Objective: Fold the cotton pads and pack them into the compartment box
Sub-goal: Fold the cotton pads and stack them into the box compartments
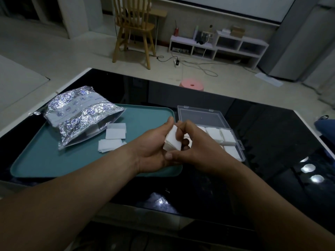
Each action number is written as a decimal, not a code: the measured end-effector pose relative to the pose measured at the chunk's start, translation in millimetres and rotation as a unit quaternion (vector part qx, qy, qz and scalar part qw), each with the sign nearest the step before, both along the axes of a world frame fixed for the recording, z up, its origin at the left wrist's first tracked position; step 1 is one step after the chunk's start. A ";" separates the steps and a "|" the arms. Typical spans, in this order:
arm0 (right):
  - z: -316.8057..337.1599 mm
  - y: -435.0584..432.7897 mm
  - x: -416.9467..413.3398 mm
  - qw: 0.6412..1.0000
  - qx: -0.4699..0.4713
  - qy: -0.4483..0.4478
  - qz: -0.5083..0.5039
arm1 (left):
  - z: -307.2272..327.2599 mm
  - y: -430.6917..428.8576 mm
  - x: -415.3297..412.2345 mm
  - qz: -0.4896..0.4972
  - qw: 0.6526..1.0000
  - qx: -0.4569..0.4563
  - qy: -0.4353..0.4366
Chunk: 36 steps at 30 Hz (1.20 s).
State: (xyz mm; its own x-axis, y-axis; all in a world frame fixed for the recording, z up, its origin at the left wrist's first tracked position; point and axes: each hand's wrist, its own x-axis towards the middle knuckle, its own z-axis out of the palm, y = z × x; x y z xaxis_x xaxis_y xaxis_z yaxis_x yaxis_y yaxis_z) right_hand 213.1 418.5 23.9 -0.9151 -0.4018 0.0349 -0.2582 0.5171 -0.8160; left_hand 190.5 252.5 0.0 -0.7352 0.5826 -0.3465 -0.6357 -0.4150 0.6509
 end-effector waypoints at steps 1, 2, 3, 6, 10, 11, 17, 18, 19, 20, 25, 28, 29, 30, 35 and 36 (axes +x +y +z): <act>-0.2 -1.0 0.8 1.000 0.018 0.011 0.000 | 0.7 1.6 1.2 0.003 1.000 -0.003 -0.004; -0.7 -1.9 1.1 0.999 0.030 0.020 -0.001 | 0.6 2.9 1.8 0.003 1.000 -0.001 -0.004; -0.9 -2.5 1.8 0.999 0.037 0.024 -0.001 | 0.9 4.1 2.8 0.001 1.000 0.002 -0.006; -0.7 -2.5 2.5 0.998 0.050 0.028 -0.002 | 2.8 6.6 5.4 0.000 1.000 0.005 -0.006; 2.7 -0.3 4.4 0.998 0.054 0.032 0.009 | 1.6 7.4 3.2 0.012 1.000 -0.005 -0.016; 3.0 0.3 4.6 0.998 0.060 0.034 0.010 | 1.0 7.5 2.5 0.009 1.000 -0.009 -0.021; 2.2 1.5 6.2 0.997 0.067 0.045 0.014 | 6.8 12.0 7.7 0.008 0.999 -0.019 -0.025; 1.1 1.9 6.8 0.996 0.066 0.052 0.012 | 6.7 11.7 6.6 0.015 0.999 -0.023 -0.027; 1.0 3.0 8.1 0.997 0.061 0.054 0.009 | 6.8 10.6 5.3 0.020 0.999 -0.023 -0.031; 0.2 4.9 8.9 0.997 0.055 0.051 -0.001 | 7.2 9.5 4.3 0.027 0.998 -0.030 -0.040; 0.6 12.2 11.6 0.987 0.030 0.064 -0.143 | 18.9 18.1 4.3 0.092 0.994 -0.055 -0.015; -2.3 13.8 10.1 0.983 0.036 0.060 -0.171 | 14.7 38.3 5.8 0.127 0.986 -0.103 0.044; -2.7 15.8 8.8 0.980 0.048 0.062 -0.185 | 13.2 44.3 5.6 0.144 0.981 -0.117 0.051; -3.1 18.6 7.1 0.975 0.057 0.068 -0.204 | 12.0 49.7 5.1 0.156 0.979 -0.123 0.053; -4.5 29.8 8.6 0.968 0.066 0.085 -0.225 | 12.1 70.2 7.2 0.160 0.966 -0.180 0.098; -4.7 30.6 9.3 0.969 0.071 0.086 -0.221 | 11.5 74.4 7.4 0.161 0.957 -0.208 0.121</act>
State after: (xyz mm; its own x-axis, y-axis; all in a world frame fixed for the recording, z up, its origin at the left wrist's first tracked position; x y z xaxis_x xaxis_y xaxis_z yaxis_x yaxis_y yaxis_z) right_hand 222.4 449.1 19.1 -0.9843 0.0151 0.1756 -0.1126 0.7125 -0.6926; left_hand 197.9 326.9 11.4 -0.9411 0.1618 -0.2969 -0.3291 -0.2368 0.9141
